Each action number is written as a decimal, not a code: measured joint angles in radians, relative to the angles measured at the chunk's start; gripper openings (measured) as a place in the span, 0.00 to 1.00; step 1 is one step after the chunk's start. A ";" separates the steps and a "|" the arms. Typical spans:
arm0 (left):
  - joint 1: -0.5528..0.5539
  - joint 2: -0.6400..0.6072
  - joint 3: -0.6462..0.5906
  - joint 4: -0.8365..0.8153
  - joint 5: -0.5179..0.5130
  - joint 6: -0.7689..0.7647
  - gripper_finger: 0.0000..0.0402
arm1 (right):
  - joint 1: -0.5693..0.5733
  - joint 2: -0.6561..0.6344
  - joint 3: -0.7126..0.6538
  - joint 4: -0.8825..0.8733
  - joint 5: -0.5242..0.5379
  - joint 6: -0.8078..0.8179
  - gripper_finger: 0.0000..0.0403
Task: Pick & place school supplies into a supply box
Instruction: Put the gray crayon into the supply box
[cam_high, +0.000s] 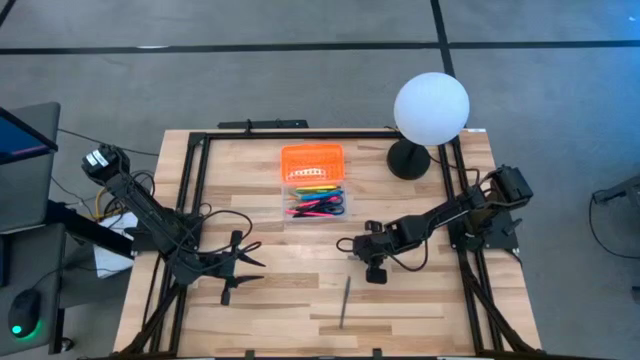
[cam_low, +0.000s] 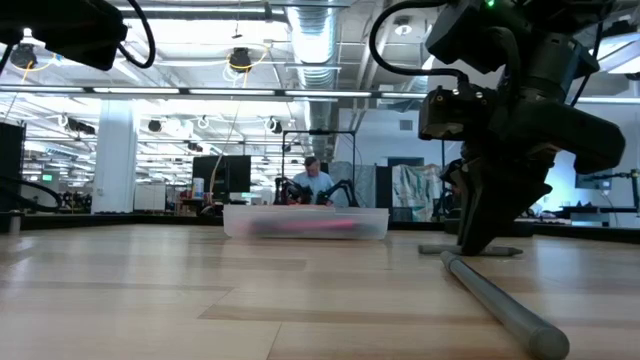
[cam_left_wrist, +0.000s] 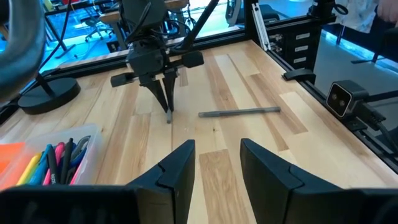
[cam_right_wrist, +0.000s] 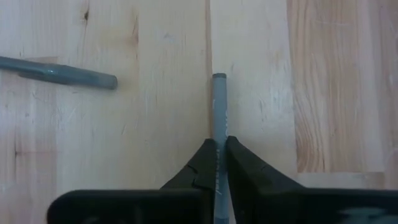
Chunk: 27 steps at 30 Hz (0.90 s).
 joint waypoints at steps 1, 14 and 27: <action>0.000 0.000 0.000 -0.002 0.000 0.000 0.31 | -0.001 0.000 0.000 -0.003 0.000 -0.004 0.03; 0.000 0.000 0.000 -0.012 -0.001 0.000 0.31 | -0.002 0.007 0.120 -0.250 0.007 -0.054 0.01; 0.000 0.000 0.000 -0.019 -0.001 0.000 0.31 | 0.000 0.008 0.218 -0.318 0.124 -0.198 0.00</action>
